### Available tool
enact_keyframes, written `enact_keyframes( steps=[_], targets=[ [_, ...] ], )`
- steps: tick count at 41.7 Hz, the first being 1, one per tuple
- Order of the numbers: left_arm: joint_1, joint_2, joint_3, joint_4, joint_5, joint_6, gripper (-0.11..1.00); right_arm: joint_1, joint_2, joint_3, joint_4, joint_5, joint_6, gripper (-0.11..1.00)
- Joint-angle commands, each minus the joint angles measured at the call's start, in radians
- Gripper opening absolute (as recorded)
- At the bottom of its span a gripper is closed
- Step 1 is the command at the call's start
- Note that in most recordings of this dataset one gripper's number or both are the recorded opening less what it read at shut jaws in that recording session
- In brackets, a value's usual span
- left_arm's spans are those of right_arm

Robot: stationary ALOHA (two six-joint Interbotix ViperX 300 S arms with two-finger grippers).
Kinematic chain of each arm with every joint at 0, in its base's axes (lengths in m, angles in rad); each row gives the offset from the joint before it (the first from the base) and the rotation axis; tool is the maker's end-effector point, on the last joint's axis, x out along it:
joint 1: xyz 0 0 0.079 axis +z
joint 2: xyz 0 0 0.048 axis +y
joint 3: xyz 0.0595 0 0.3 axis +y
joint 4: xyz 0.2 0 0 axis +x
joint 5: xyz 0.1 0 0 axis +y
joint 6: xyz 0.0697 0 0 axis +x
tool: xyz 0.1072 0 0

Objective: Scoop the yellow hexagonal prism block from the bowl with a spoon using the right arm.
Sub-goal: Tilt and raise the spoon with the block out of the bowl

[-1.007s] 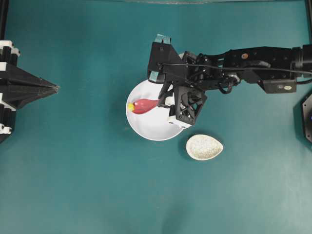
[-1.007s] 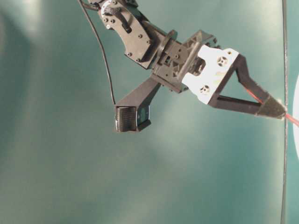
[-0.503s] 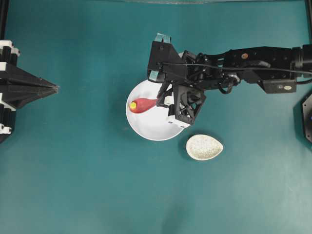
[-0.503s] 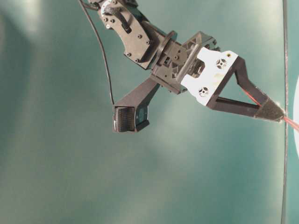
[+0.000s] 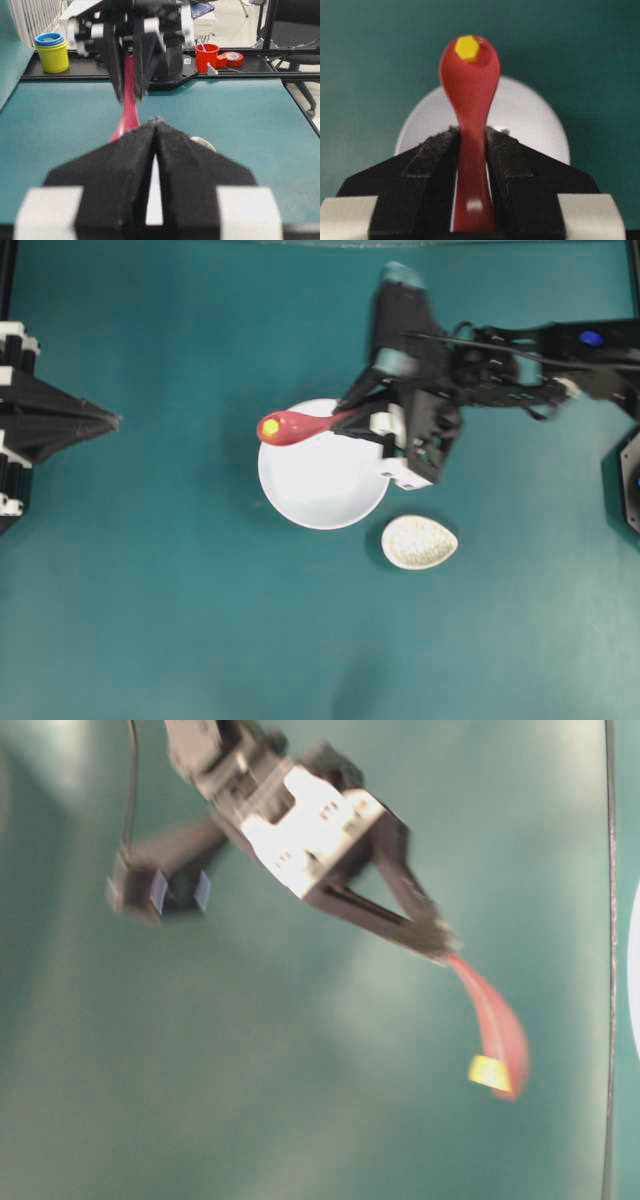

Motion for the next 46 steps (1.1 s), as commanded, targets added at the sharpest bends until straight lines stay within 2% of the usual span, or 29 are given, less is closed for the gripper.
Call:
enact_keyframes(
  steps=[1, 4, 13, 46],
  targets=[
    [0.002, 0.005, -0.018, 0.003, -0.012, 0.002, 0.0, 0.006, -0.095, 0.054, 0.0, -0.106, 0.003, 0.23],
    [0.002, 0.003, -0.018, 0.003, -0.012, 0.002, 0.0, 0.008, -0.143, 0.095, 0.002, -0.143, 0.009, 0.23],
    [0.002, 0.002, -0.02, 0.003, -0.014, 0.002, 0.0, 0.011, -0.23, 0.161, 0.002, -0.147, 0.009, 0.23],
    [0.002, 0.0, -0.02, 0.003, -0.014, 0.0, 0.0, 0.011, -0.23, 0.163, 0.0, -0.153, 0.005, 0.23]
  ],
)
